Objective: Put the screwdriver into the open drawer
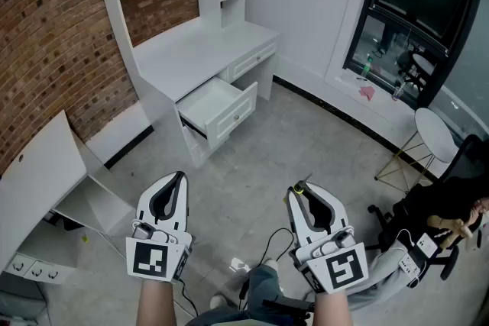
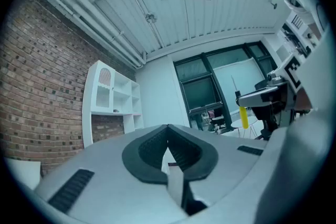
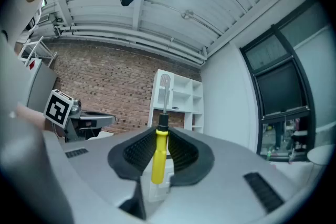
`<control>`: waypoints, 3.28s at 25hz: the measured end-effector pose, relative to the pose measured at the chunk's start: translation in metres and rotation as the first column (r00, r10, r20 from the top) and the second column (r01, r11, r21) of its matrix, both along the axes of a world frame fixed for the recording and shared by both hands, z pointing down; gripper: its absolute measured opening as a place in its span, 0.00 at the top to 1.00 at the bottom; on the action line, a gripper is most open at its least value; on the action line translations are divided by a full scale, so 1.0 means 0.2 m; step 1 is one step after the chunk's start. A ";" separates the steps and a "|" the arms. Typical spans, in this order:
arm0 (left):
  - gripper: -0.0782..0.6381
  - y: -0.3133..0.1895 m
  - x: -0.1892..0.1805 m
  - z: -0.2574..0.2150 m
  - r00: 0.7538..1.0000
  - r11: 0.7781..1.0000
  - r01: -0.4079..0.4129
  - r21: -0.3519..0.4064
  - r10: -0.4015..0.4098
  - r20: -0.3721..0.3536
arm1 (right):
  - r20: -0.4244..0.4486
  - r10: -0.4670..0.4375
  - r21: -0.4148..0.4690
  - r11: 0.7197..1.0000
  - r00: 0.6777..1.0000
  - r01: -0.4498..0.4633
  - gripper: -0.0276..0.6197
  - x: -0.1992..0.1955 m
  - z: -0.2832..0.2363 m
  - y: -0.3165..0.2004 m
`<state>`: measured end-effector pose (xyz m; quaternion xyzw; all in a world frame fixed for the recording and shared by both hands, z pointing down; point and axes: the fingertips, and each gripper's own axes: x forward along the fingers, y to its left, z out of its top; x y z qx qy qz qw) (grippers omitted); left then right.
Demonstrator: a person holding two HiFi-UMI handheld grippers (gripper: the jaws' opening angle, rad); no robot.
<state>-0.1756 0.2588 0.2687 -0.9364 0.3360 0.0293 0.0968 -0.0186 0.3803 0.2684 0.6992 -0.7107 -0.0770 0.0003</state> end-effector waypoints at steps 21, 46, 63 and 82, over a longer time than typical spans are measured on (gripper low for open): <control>0.87 0.10 -0.57 0.08 0.999 1.000 0.009 -0.013 -0.010 -0.048 | -0.039 0.019 -0.006 1.000 0.999 -0.019 0.84 -0.54 0.00 0.13; 0.87 -0.97 0.60 0.16 0.981 0.979 0.193 -0.073 -0.193 0.004 | -0.008 -0.158 -0.045 0.986 0.987 0.158 0.84 0.74 0.03 -1.12; 0.87 -2.02 0.56 0.22 0.951 0.949 0.302 -0.097 -0.307 -0.042 | -0.020 -0.208 -0.096 0.974 0.978 0.205 0.84 0.86 0.10 -2.24; 0.87 -2.87 0.50 0.50 0.947 0.919 0.312 -0.240 -0.320 0.003 | 0.059 -0.272 -0.413 0.869 0.960 0.272 0.84 0.74 0.71 -3.36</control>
